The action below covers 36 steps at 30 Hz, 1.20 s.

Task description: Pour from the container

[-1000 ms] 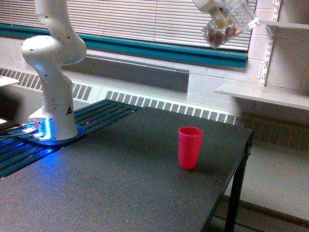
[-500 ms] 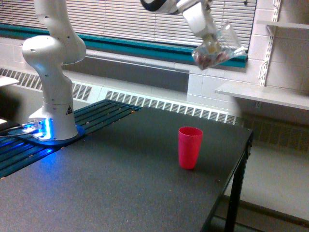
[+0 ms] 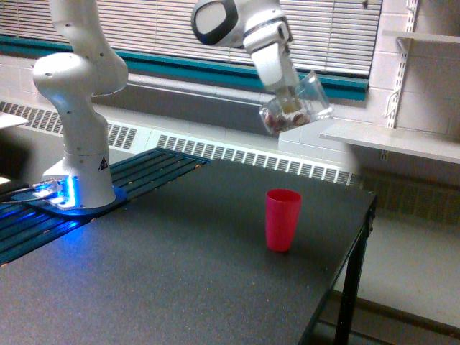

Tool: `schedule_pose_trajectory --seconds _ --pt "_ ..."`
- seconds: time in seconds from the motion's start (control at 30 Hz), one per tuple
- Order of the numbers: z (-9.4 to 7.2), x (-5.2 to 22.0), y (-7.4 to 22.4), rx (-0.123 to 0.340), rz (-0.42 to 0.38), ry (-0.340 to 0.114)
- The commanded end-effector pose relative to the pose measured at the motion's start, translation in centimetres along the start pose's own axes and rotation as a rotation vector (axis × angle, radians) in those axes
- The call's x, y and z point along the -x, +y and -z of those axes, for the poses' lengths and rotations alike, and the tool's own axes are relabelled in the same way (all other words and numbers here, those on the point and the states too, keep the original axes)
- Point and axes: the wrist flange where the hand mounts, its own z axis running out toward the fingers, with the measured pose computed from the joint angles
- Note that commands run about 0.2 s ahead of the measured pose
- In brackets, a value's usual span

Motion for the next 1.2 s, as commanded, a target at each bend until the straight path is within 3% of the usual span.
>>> schedule_pose_trajectory --seconds 0.03,0.43,1.2 --pt "-0.7 1.9 0.8 0.000 0.048 -0.013" --pt "-3.7 6.2 2.3 0.040 0.087 -0.083" --pt "-7.6 11.6 2.9 0.128 0.180 -0.188"
